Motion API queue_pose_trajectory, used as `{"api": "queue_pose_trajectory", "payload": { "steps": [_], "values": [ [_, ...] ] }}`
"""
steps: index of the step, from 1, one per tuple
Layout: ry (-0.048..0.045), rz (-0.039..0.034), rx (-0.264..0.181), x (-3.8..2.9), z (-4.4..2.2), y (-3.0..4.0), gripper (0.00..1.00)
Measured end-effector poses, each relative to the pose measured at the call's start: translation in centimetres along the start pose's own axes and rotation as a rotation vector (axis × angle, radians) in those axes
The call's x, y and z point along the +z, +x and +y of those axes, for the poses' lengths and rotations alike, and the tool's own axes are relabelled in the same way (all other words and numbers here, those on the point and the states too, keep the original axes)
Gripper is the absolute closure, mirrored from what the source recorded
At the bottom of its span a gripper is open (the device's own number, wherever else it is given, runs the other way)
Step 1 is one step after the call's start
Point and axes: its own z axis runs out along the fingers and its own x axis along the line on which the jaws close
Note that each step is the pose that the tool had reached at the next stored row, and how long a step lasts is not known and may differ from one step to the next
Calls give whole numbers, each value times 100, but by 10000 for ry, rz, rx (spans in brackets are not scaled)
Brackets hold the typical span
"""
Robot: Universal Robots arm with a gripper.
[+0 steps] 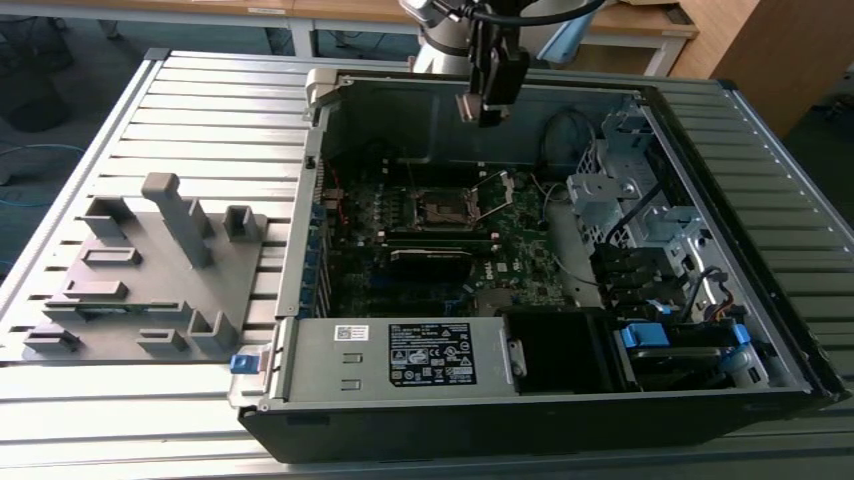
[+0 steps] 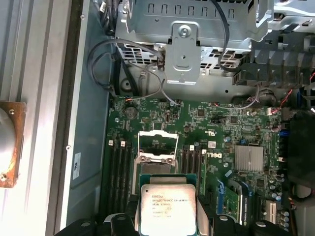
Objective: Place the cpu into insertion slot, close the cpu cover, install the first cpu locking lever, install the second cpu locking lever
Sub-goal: 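Place the cpu into insertion slot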
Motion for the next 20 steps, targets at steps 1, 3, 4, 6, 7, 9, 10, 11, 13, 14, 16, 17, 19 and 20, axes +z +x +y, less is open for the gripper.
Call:
{"api": "queue_pose_trajectory", "payload": {
  "steps": [1,3,4,6,7,9,10,11,13,14,16,17,19,20],
  "values": [
    [-1,1,0,13,-1,0,46],
    [1,-1,0,36,-2,-1,46],
    [0,0,-1,47,-3,-1,46],
    [-1,0,0,69,-4,-1,46],
    [0,0,0,80,-5,-1,46],
    [1,-1,-1,103,-7,-2,46],
    [0,-1,-1,113,-7,-2,46],
    [0,-1,0,122,-8,-2,46],
    [0,0,-1,138,-9,-2,46],
    [0,0,0,143,-9,-2,46],
    [1,-2,-1,145,-9,-2,46],
    [1,-2,-1,145,-9,-3,46],
    [0,0,0,146,-9,-3,46],
    [0,0,0,146,-9,-3,46]
  ]
}}
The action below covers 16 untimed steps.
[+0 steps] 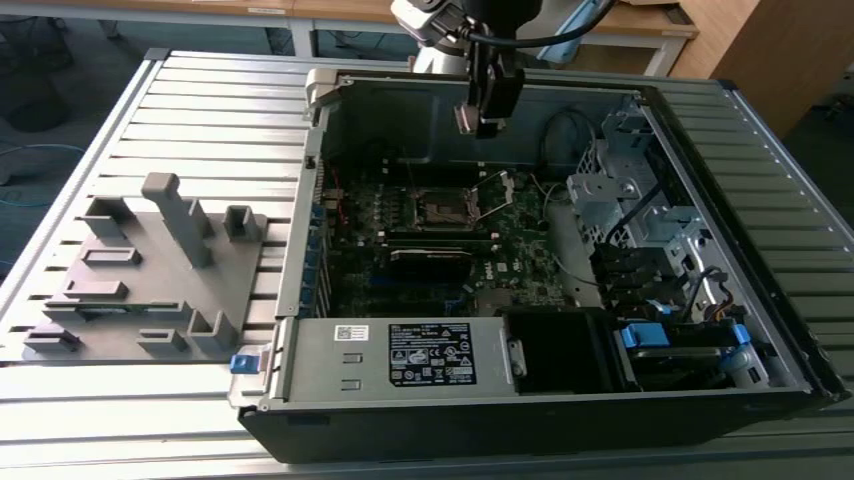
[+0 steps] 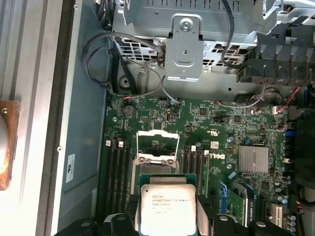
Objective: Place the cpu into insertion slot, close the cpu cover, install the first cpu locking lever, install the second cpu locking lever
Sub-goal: 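Place the cpu into insertion slot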
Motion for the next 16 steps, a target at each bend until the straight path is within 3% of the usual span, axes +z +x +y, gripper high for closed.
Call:
{"api": "queue_pose_trajectory", "payload": {
  "steps": [16],
  "values": [
    [0,1,0,52,-3,-1,46]
  ]
}}
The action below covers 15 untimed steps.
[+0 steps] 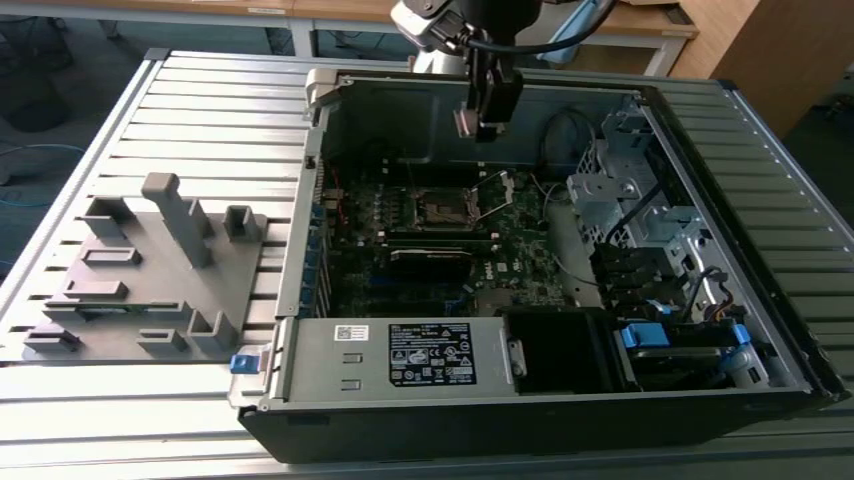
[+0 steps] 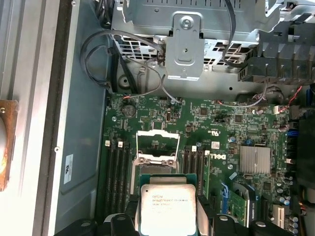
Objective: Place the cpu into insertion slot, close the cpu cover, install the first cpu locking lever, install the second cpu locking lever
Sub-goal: 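Place the cpu into insertion slot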
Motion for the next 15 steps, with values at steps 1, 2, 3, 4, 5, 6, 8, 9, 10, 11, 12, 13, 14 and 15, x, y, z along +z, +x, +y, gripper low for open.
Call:
{"api": "queue_pose_trajectory", "payload": {
  "steps": [1,2,3,4,5,6,8,9,10,11,12,13,14,15],
  "values": [
    [0,-1,0,8,0,0,46],
    [0,-1,0,16,-1,0,46],
    [0,-1,0,25,-2,0,46],
    [0,-1,0,32,-2,0,46],
    [1,-1,0,40,-3,-1,46],
    [1,-1,0,46,-3,-1,46],
    [0,-1,0,57,-4,-1,46],
    [0,-1,0,63,-4,-1,46],
    [0,0,0,70,-5,-1,46],
    [0,-1,0,77,-5,-1,46],
    [0,-1,0,85,-6,-1,46],
    [0,-1,0,92,-6,-1,46],
    [0,-1,0,98,-6,-1,46],
    [1,-2,0,104,-7,-2,46]
  ]
}}
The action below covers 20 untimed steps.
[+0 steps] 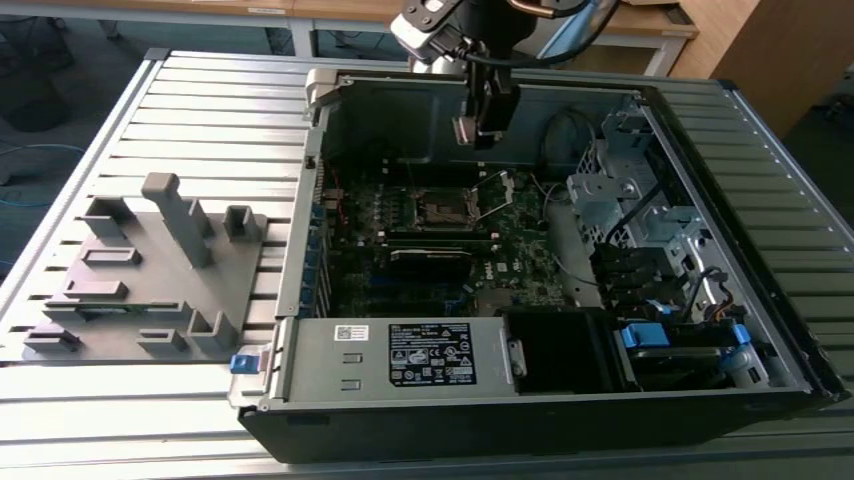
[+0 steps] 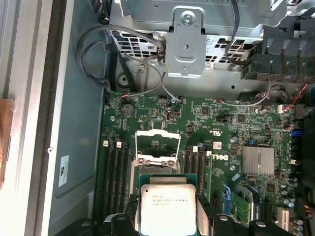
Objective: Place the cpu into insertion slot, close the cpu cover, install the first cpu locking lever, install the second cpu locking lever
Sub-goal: 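Place the cpu into insertion slot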
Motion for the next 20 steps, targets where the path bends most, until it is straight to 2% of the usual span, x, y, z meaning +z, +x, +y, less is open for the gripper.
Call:
{"api": "queue_pose_trajectory", "payload": {
  "steps": [20],
  "values": [
    [-1,0,0,82,-5,-1,46]
  ]
}}
